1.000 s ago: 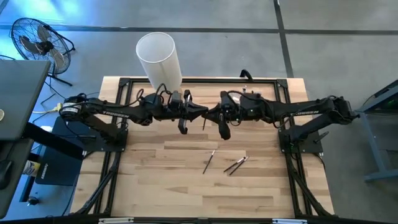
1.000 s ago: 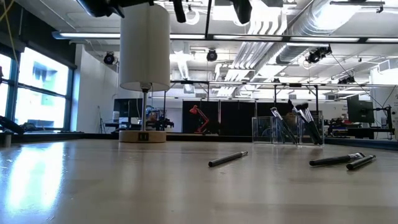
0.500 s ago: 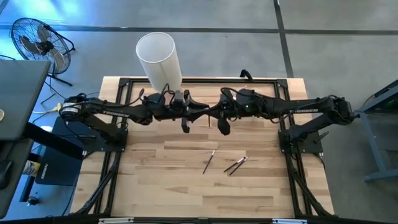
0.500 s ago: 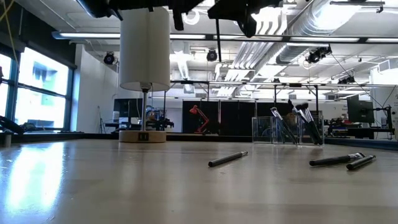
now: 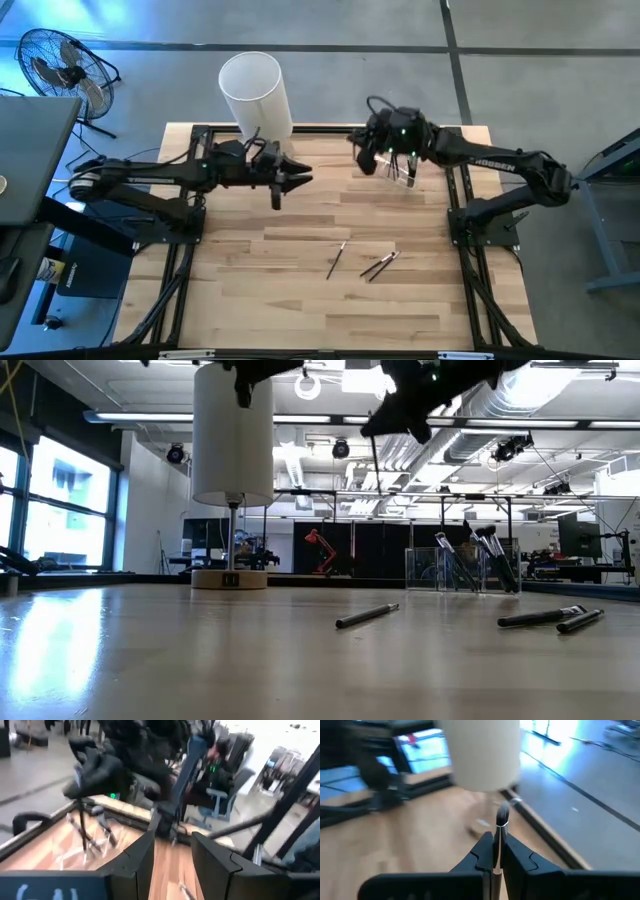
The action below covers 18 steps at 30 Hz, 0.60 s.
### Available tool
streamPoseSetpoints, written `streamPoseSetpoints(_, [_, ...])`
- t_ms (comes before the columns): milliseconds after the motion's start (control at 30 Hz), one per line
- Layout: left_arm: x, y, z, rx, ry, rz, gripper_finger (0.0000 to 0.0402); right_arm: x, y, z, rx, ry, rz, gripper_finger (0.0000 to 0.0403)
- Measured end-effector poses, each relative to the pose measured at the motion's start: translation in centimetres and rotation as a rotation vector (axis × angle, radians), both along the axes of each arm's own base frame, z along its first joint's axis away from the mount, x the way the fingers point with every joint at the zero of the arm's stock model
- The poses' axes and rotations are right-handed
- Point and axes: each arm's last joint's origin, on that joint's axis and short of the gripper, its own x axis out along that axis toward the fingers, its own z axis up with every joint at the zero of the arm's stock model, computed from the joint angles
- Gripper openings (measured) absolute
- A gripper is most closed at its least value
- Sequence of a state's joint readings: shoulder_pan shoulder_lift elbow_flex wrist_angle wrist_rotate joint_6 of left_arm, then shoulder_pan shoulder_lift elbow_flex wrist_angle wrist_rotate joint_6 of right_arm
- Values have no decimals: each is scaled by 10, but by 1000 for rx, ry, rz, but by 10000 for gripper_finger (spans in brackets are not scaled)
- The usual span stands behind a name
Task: Put items in baskets/containers
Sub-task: Put the eyeshadow brush into the transparent organizer
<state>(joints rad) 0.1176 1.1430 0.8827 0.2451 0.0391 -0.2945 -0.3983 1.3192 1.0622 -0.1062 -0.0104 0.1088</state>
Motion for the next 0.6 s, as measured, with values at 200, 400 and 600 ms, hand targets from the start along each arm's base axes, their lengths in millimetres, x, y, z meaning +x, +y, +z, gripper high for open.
streamPoseSetpoints(200, [-11, -14, -1, 31, 84, 17, 129, -24, -34, -20, -26, 14, -111, 12])
streamPoseSetpoints(400, [-18, -29, 0, 44, 114, 65, 129, -48, -47, -62, -63, -16, -240, 12])
streamPoseSetpoints(600, [-20, -28, -2, 27, 141, 93, 129, -62, -51, -87, -56, 3, -350, 12])
